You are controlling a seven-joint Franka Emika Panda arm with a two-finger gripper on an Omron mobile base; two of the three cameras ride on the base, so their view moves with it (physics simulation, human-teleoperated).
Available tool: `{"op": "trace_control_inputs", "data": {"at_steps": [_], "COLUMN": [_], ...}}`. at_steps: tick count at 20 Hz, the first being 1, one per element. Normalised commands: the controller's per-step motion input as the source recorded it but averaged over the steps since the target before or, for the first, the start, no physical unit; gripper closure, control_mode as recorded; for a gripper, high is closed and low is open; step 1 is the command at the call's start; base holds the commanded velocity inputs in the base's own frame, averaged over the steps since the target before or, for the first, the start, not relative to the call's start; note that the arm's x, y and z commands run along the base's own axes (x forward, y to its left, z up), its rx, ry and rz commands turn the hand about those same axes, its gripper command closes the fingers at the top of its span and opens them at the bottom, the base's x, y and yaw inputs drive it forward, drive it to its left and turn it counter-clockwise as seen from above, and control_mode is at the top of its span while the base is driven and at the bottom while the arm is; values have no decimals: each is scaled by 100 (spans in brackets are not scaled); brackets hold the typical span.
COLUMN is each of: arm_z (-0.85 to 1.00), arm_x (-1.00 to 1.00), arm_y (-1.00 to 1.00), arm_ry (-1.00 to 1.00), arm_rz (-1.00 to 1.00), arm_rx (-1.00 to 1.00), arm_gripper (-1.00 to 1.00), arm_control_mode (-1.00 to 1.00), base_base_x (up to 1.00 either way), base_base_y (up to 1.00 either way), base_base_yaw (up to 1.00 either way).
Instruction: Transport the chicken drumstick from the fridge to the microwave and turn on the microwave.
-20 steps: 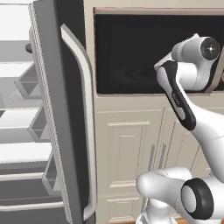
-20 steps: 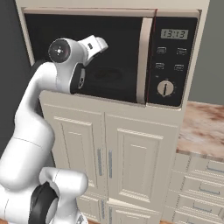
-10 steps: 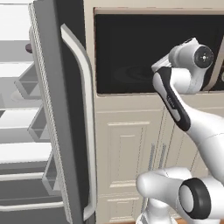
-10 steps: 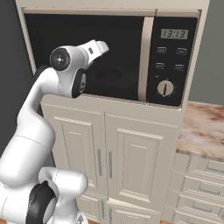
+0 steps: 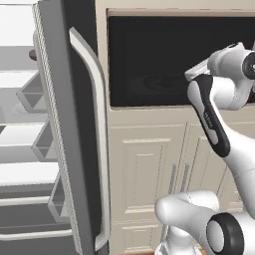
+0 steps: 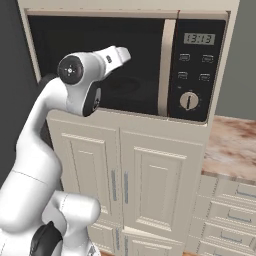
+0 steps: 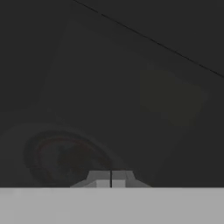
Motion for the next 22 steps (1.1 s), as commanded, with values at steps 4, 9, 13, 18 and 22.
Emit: {"op": "trace_control_inputs", "data": {"at_steps": [4,9,13,18,22], "arm_z": [34,8,15,11,0], "arm_x": [-63,-7,-23,-45,-58], "arm_y": [-60,-52,-53,-50,-47], "arm_ry": [-1,1,0,-7,-2], "arm_rz": [-8,-3,-9,-14,-2], "arm_rx": [19,34,45,50,33], "arm_gripper": [100,100,100,100,100], "arm_control_mode": [-100,-100,-100,-100,-100], "base_base_x": [0,0,0,0,0], "base_base_y": [0,0,0,0,0], "base_base_yaw": [0,0,0,0,0]}}
